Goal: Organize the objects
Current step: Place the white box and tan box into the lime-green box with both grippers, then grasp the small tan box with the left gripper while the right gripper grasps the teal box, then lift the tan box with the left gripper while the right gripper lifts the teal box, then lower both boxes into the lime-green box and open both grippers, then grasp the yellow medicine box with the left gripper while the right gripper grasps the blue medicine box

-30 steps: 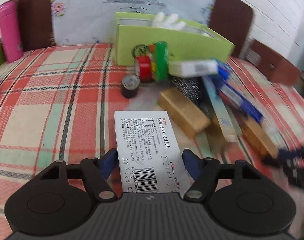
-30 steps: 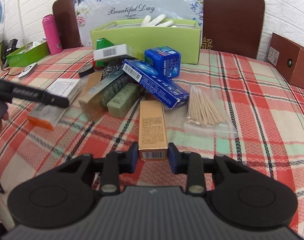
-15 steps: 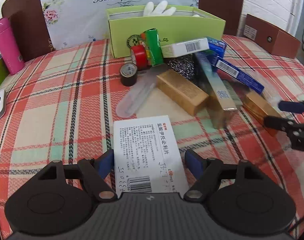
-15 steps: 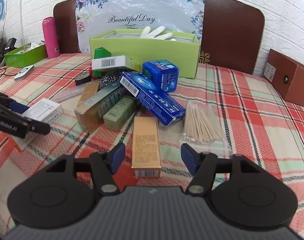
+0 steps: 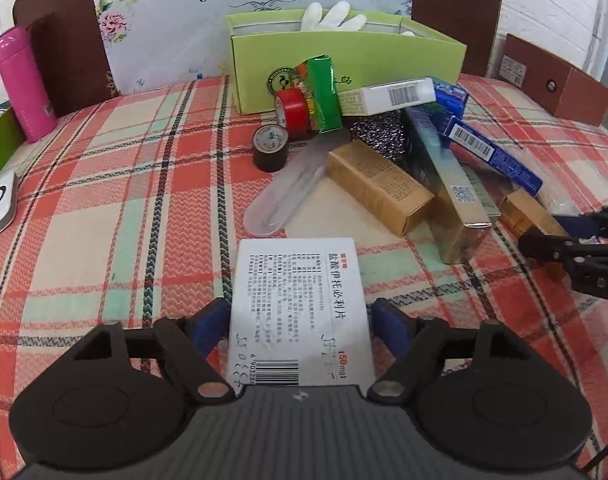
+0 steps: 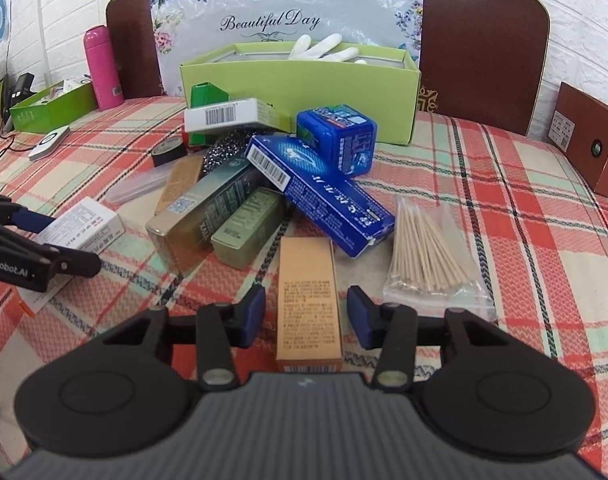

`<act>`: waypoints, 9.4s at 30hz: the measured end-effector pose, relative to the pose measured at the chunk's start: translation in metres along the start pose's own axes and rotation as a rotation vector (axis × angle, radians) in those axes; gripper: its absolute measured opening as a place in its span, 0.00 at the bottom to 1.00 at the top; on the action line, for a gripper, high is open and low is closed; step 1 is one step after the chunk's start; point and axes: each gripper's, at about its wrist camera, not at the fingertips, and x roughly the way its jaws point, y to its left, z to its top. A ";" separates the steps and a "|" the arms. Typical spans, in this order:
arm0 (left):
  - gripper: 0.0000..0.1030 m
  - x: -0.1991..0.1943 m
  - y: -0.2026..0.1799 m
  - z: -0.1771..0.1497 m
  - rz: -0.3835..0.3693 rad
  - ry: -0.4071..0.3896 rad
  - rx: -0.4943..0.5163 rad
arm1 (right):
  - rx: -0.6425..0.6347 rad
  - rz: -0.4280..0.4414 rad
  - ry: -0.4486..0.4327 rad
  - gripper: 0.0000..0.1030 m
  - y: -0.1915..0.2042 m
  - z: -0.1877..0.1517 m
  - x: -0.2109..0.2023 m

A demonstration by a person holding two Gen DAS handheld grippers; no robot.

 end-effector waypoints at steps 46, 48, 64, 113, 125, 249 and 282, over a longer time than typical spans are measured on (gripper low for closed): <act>0.75 0.123 -0.015 0.275 -0.065 -0.225 -0.093 | -0.086 -0.051 -0.180 0.31 -0.072 0.219 0.155; 0.82 0.128 -0.014 0.271 -0.035 -0.220 -0.086 | -0.118 -0.079 -0.183 0.42 -0.070 0.214 0.161; 0.89 0.036 -0.032 0.249 0.065 -0.308 -0.107 | -0.002 -0.105 -0.388 1.00 -0.072 0.198 0.047; 0.91 -0.010 0.002 0.041 0.011 -0.110 -0.342 | -0.017 0.166 -0.125 0.28 0.050 0.033 0.003; 0.33 0.049 -0.023 0.060 -0.074 -0.044 -0.191 | 0.003 0.113 -0.120 0.30 0.027 0.030 -0.009; 0.91 -0.042 -0.058 0.171 0.096 -0.356 -0.081 | 0.057 -0.029 -0.394 1.00 -0.052 0.137 -0.027; 0.91 -0.025 -0.021 0.053 0.018 -0.154 -0.240 | -0.272 0.128 -0.157 1.00 -0.012 0.037 0.009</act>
